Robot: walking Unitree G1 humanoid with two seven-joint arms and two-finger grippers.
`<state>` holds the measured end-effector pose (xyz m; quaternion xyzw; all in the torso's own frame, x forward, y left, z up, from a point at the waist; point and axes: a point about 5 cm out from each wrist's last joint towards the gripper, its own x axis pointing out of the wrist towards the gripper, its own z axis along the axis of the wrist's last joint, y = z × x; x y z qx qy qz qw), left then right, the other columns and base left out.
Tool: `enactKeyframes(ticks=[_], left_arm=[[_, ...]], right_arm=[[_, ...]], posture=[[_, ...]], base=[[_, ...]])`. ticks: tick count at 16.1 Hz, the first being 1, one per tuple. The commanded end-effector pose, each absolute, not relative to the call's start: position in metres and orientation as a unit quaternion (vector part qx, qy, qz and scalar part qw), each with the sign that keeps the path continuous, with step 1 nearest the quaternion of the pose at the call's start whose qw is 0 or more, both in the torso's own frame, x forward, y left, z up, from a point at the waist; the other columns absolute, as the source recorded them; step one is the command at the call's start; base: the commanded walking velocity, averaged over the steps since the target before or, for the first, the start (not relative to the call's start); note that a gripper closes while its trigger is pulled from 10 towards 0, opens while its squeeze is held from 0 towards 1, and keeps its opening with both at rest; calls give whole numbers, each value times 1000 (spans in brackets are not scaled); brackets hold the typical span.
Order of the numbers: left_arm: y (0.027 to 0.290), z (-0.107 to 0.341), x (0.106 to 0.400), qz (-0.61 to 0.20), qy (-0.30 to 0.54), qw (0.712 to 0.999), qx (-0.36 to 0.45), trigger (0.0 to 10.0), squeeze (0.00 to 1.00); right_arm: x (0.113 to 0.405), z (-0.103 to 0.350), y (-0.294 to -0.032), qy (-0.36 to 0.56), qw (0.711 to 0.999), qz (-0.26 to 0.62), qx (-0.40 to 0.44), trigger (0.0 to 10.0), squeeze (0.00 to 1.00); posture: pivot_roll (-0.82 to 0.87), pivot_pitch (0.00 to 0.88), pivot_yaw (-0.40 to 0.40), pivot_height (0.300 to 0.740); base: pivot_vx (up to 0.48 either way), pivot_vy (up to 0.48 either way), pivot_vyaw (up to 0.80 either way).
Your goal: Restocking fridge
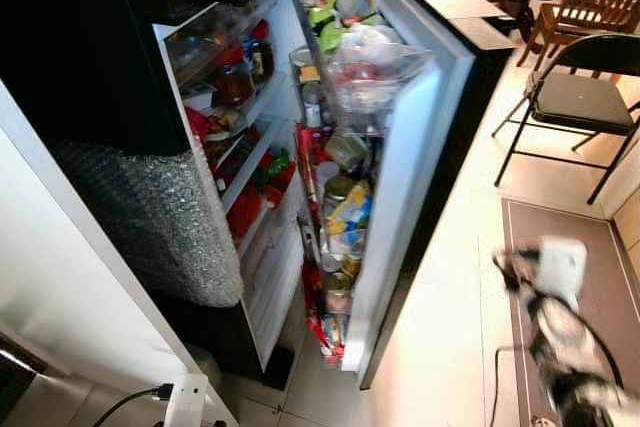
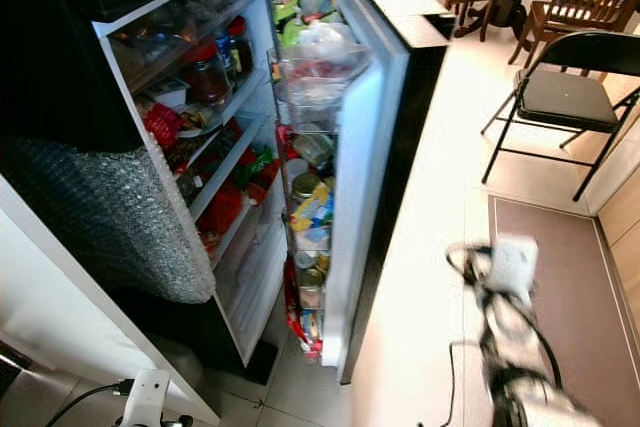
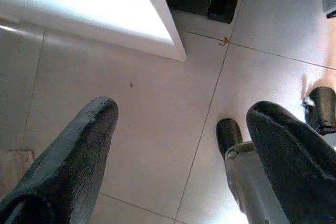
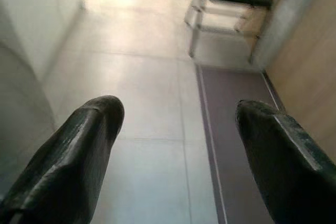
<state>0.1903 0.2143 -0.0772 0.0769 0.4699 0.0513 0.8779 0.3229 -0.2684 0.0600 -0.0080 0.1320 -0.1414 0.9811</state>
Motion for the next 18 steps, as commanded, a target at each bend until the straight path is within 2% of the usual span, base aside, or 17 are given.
enactKeyframes(ticks=[1,3,8,10,12,15,18], left_arm=[[215,-79,187,48,479,872,85,10000,0],[214,-79,186,47,479,872,85,10000,0],[214,-79,186,47,479,872,85,10000,0],[214,-80,185,53,480,872,85,10000,0],[214,-80,185,53,480,871,86,10000,0],[215,-80,185,55,478,872,87,10000,0],[215,-80,185,56,478,872,86,10000,0]], right_arm=[[331,73,-269,112,985,-131,-20,10000,0],[355,99,-244,66,996,-59,-25,10000,0],[357,102,-242,64,997,-46,-26,10000,0],[382,126,-182,52,994,69,-62,10000,0],[386,134,-155,40,988,138,-64,10000,0],[388,144,-130,19,976,203,-76,10000,0],[391,152,-120,7,973,216,-78,10000,0]], posture=[[-22,0,-17,740],[-22,0,-19,740],[-22,0,-19,740],[-19,0,-21,740],[-20,0,-21,740],[-18,0,-24,740],[-18,0,-25,740]], base=[[0,0,0],[0,0,0],[0,0,0],[0,0,0],[0,0,0],[0,0,0],[0,0,0]])
